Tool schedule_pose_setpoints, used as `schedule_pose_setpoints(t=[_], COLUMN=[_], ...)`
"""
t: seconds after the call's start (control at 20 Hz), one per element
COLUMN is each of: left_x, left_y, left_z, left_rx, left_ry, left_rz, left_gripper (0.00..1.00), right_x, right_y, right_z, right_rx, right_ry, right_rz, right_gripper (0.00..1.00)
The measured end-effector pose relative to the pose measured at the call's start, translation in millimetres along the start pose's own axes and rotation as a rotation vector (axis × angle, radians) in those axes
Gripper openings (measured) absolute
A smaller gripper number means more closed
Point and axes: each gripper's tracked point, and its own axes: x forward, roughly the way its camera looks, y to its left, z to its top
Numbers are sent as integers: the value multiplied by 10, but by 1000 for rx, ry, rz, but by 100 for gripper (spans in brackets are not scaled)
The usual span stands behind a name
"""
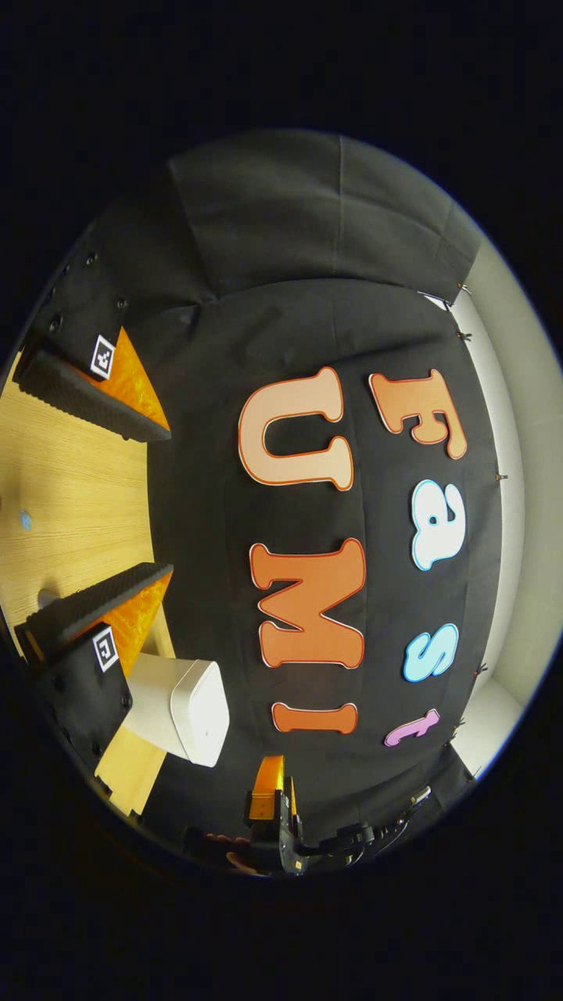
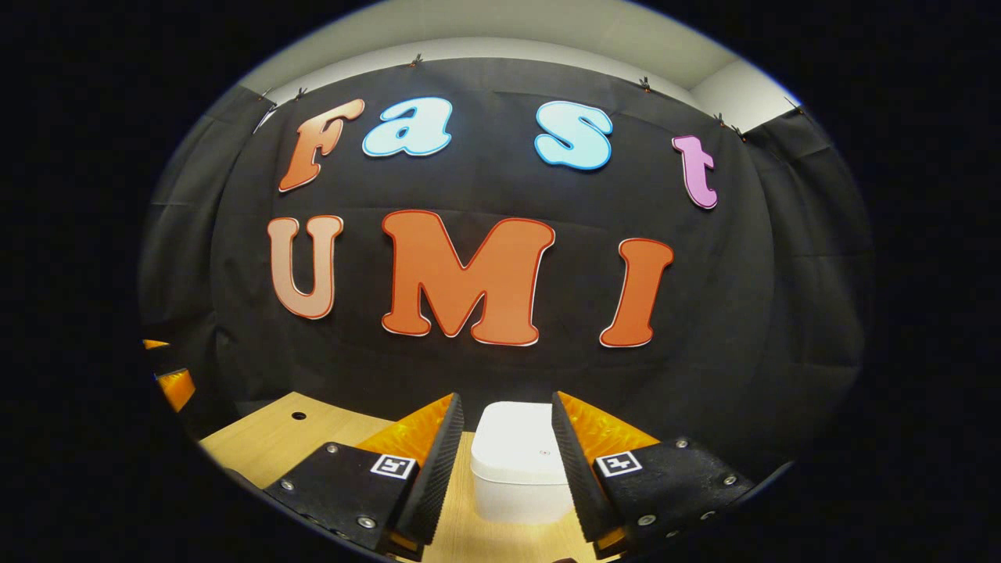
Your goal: Press the lid of the desktop garbage bin to open it, pick up the crumpled paper on the desktop and throw it into the bin, then pick up the pop can on the desktop and drop it into the bin, and finally close the garbage bin lid.
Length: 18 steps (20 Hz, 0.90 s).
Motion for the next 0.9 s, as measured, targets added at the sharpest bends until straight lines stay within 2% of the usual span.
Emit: schedule_pose_setpoints(t=[0.25,0.3,0.45,0.5,0.7,0.9], left_x=[14,21,19,24,24,-7], left_y=[0,6,-15,-10,20,26], left_z=[-60,-67,-123,-126,-159,-204], left_rx=[10,13,13,15,28,30], left_ry=[32,40,68,73,94,118], left_rz=[31,39,51,56,81,104], left_gripper=[96,100,100,100,100,100], right_x=[359,421,586,638,786,898], right_y=[-214,-263,-389,-414,-497,-540], right_z=[-125,-149,-246,-256,-310,-434], right_rx=[-8,-10,0,9,24,14], right_ry=[62,74,125,136,165,207], right_rz=[11,9,6,11,28,43], right_gripper=[50,43,30,21,4,1])
